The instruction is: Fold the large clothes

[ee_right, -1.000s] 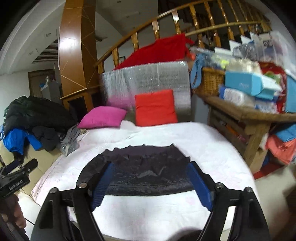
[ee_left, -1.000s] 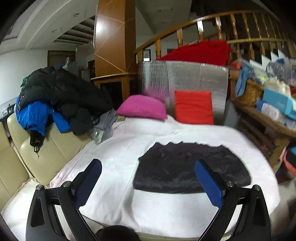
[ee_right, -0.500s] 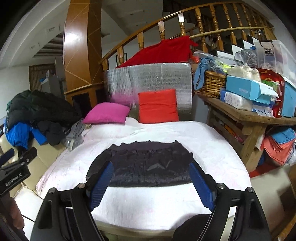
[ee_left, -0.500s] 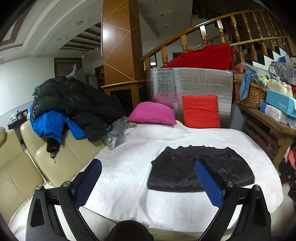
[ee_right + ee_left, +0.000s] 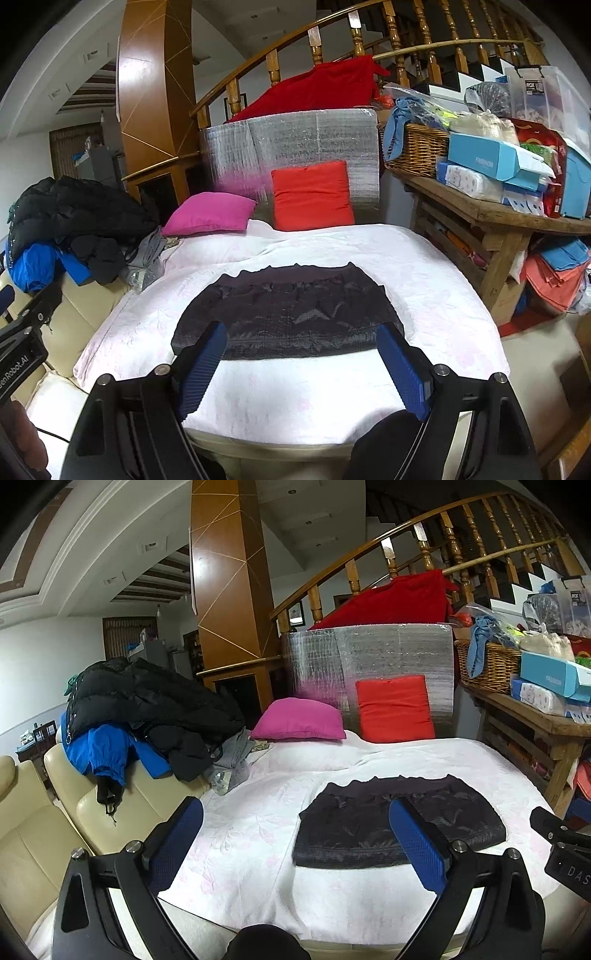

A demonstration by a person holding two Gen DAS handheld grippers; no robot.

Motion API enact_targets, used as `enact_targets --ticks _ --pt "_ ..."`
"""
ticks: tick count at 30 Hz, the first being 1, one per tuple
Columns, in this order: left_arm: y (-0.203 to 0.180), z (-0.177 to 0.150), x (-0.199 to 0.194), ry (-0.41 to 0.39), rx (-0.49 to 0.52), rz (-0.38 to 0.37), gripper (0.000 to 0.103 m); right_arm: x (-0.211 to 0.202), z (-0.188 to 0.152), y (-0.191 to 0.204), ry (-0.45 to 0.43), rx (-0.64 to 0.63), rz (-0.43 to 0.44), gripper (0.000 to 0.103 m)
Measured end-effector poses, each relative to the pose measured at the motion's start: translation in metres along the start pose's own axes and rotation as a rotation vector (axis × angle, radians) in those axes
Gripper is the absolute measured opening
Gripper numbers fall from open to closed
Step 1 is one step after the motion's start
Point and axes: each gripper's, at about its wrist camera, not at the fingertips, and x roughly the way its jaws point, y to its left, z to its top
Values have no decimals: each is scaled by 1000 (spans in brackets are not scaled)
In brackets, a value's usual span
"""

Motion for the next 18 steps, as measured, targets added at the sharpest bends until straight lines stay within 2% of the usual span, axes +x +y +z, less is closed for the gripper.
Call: enact_targets --ticks 18 --pt "6 6 -8 -14 -21 15 101 10 -3 3 49 -24 -20 86"
